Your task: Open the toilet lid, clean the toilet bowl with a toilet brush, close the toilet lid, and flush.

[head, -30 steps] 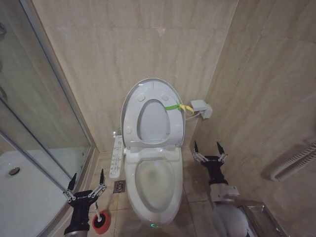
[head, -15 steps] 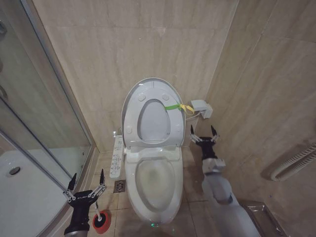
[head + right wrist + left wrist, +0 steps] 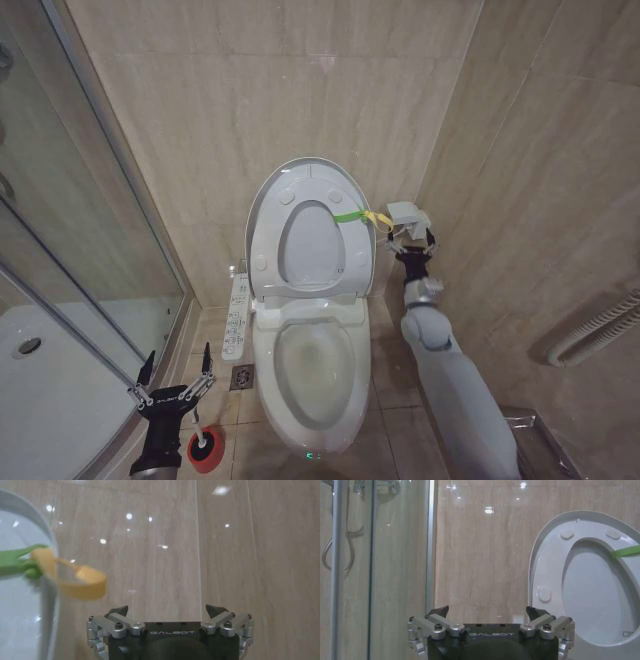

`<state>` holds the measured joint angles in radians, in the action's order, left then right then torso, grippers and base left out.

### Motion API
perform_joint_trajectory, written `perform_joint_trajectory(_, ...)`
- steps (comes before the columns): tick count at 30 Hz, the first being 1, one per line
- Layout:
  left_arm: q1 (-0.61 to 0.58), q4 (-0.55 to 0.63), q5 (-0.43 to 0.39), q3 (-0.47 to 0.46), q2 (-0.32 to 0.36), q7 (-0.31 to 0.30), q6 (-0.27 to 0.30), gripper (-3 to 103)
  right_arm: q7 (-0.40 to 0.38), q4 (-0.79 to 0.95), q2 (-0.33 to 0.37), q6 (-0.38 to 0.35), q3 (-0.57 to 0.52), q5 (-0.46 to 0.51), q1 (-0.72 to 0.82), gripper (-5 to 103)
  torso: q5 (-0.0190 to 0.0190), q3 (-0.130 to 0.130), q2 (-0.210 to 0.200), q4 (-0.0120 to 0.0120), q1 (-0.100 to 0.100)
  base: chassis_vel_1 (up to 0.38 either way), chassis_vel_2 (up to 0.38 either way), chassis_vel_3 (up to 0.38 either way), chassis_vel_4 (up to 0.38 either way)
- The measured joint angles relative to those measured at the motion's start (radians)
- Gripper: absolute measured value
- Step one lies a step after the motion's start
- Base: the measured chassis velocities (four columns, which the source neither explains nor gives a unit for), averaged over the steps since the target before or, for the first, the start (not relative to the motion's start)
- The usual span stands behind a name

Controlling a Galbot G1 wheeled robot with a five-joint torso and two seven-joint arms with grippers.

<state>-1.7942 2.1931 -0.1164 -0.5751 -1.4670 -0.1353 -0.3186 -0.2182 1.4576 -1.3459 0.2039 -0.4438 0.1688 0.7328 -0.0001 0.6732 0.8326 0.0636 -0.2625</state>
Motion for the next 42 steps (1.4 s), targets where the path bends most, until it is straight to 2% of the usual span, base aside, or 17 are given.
perform_joint_trajectory(4, 0.000, 0.000, 0.000, 0.000, 0.000, 0.000, 0.000, 100, 0.004, -0.091, -0.004, 0.014, 0.005, -0.027, -0.087, 100, 0.0000, 0.000, 0.000, 0.0000, 0.000, 0.000, 0.000, 0.000, 0.000)
perform_joint_trajectory(13, 0.000, 0.000, 0.000, 0.000, 0.000, 0.000, 0.000, 100, 0.007, -0.201, -0.018, 0.026, 0.007, -0.050, -0.179, 100, 0.0001, 0.000, 0.000, 0.0000, 0.000, 0.000, 0.000, 0.000, 0.000)
perform_joint_trajectory(24, 0.000, 0.000, 0.000, 0.000, 0.000, 0.000, 0.000, 100, 0.008, -0.278, -0.024, 0.040, -0.001, -0.073, -0.232, 100, 0.0001, 0.000, 0.000, 0.0002, 0.000, 0.000, 0.000, 0.000, 0.000)
perform_joint_trajectory(35, 0.000, 0.000, 0.000, 0.000, 0.000, 0.000, 0.000, 100, 0.007, -0.421, -0.058, 0.063, 0.000, -0.112, -0.356, 100, -0.0001, 0.000, 0.000, 0.0000, 0.000, 0.000, 0.000, 0.000, 0.000)
perform_joint_trajectory(42, 0.000, 0.000, 0.000, 0.000, 0.000, 0.000, 0.000, 100, 0.005, -0.429, -0.079, 0.060, 0.029, -0.112, -0.367, 100, -0.0001, 0.000, 0.000, 0.0000, 0.000, 0.000, 0.000, 0.000, 0.000)
